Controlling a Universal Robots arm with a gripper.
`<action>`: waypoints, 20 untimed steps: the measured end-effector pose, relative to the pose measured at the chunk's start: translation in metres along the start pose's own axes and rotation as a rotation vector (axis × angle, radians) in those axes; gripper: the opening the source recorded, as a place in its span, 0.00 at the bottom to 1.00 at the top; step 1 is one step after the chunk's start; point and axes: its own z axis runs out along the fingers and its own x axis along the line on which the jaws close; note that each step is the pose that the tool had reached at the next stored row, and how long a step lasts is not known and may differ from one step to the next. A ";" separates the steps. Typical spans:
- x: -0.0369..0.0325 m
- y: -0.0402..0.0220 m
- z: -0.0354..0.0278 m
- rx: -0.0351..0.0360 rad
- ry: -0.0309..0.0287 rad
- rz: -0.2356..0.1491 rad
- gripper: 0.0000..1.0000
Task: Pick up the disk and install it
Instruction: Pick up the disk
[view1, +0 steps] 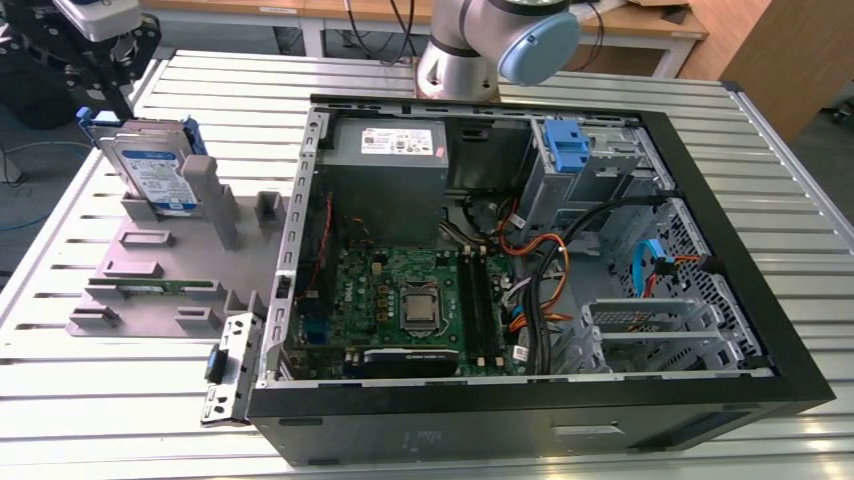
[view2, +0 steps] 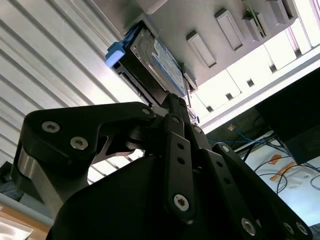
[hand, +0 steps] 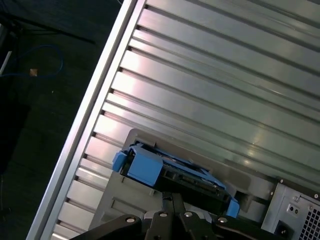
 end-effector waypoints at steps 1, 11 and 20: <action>0.0000 0.0000 0.0000 0.0000 0.0004 -0.011 0.11; 0.0000 0.0000 0.0002 -0.0036 0.0049 -0.146 0.11; 0.0000 0.0000 0.0006 -0.0133 0.0055 -0.263 0.11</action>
